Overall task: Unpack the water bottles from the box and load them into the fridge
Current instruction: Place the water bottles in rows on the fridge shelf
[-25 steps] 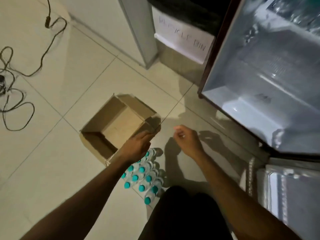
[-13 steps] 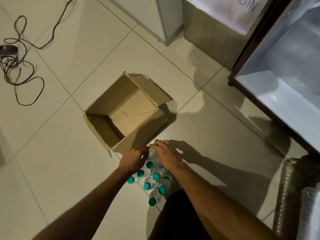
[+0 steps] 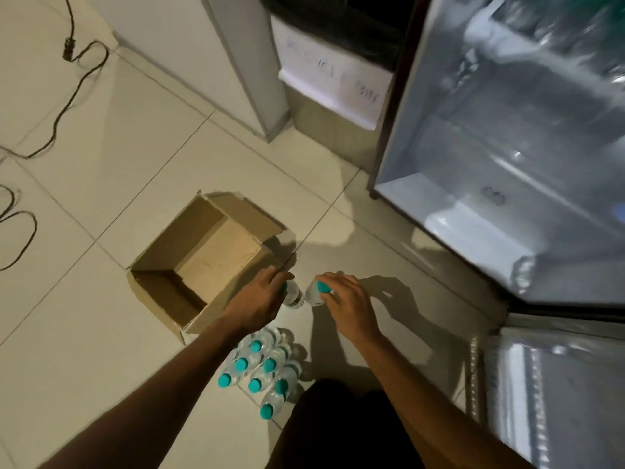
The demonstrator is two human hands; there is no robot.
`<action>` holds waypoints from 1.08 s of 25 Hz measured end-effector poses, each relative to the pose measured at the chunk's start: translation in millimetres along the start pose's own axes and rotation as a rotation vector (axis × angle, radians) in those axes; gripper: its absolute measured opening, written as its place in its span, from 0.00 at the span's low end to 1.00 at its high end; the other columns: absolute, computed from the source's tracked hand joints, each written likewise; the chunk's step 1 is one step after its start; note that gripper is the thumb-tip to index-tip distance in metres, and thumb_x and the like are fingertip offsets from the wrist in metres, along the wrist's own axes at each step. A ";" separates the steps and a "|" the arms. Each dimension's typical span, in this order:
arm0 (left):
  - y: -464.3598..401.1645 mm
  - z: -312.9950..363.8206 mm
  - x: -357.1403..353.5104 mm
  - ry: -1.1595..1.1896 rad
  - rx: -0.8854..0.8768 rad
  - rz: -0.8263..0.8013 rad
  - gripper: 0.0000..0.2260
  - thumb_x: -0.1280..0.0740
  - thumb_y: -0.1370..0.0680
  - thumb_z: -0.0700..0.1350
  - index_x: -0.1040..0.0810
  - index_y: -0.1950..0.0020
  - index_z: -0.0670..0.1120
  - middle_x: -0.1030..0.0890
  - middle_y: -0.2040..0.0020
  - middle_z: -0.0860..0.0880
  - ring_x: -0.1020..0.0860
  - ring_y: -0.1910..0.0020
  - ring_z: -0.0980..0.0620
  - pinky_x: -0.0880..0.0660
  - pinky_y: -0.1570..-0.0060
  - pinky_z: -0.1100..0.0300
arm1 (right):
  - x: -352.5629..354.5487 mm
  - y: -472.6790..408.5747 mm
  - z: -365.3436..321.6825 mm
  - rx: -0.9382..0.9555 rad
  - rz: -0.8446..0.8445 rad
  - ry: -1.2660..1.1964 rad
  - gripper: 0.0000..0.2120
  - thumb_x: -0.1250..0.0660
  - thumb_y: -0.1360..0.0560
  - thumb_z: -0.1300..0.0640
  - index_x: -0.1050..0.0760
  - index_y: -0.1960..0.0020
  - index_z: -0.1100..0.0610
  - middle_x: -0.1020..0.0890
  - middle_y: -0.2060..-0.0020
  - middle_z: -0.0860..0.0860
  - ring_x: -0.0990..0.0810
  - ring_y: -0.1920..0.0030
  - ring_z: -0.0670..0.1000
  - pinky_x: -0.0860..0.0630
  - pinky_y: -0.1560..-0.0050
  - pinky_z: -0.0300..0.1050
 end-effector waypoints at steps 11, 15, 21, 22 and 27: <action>-139.8 193.4 281.4 -0.236 -0.660 0.460 0.12 0.35 0.21 0.43 0.24 0.39 0.42 0.21 0.47 0.42 0.22 0.53 0.41 0.22 0.52 0.48 | 295.9 -0.4 -93.3 -0.029 0.495 -0.363 0.16 0.34 0.26 0.50 0.23 0.38 0.47 0.23 0.42 0.46 0.23 0.39 0.49 0.18 0.46 0.55; -187.6 261.1 362.7 -0.419 -0.936 0.554 0.14 0.41 0.20 0.47 0.22 0.42 0.41 0.21 0.52 0.43 0.24 0.56 0.44 0.24 0.53 0.49 | 360.0 1.2 -116.8 0.086 0.671 -0.335 0.15 0.31 0.23 0.56 0.23 0.40 0.41 0.22 0.43 0.48 0.22 0.41 0.48 0.18 0.48 0.55; -228.3 314.4 422.0 -0.622 -1.030 0.678 0.18 0.45 0.20 0.49 0.22 0.40 0.41 0.22 0.52 0.43 0.24 0.56 0.43 0.27 0.51 0.47 | 408.9 0.2 -131.4 0.113 0.796 -0.320 0.19 0.30 0.24 0.64 0.23 0.44 0.40 0.21 0.48 0.45 0.22 0.47 0.39 0.21 0.55 0.35; -234.0 317.8 426.7 -0.643 -1.029 0.694 0.18 0.46 0.20 0.49 0.22 0.40 0.41 0.22 0.52 0.43 0.24 0.56 0.43 0.27 0.50 0.46 | 417.9 -2.3 -130.4 0.097 0.827 -0.339 0.20 0.30 0.24 0.65 0.24 0.45 0.40 0.21 0.48 0.45 0.22 0.48 0.39 0.22 0.55 0.32; -261.4 314.6 425.8 -0.737 -1.087 0.769 0.14 0.45 0.16 0.46 0.25 0.39 0.40 0.22 0.52 0.42 0.24 0.58 0.43 0.27 0.57 0.48 | 455.4 -20.2 -116.4 0.082 0.892 -0.623 0.12 0.33 0.21 0.57 0.22 0.39 0.48 0.18 0.46 0.47 0.17 0.48 0.47 0.18 0.54 0.44</action>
Point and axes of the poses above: each hand's wrist, its own y-axis away from the middle knuckle, its own x-axis out of the back of the hand, z = x × y, the point moved 5 cm from there along -y, towards the middle knuckle
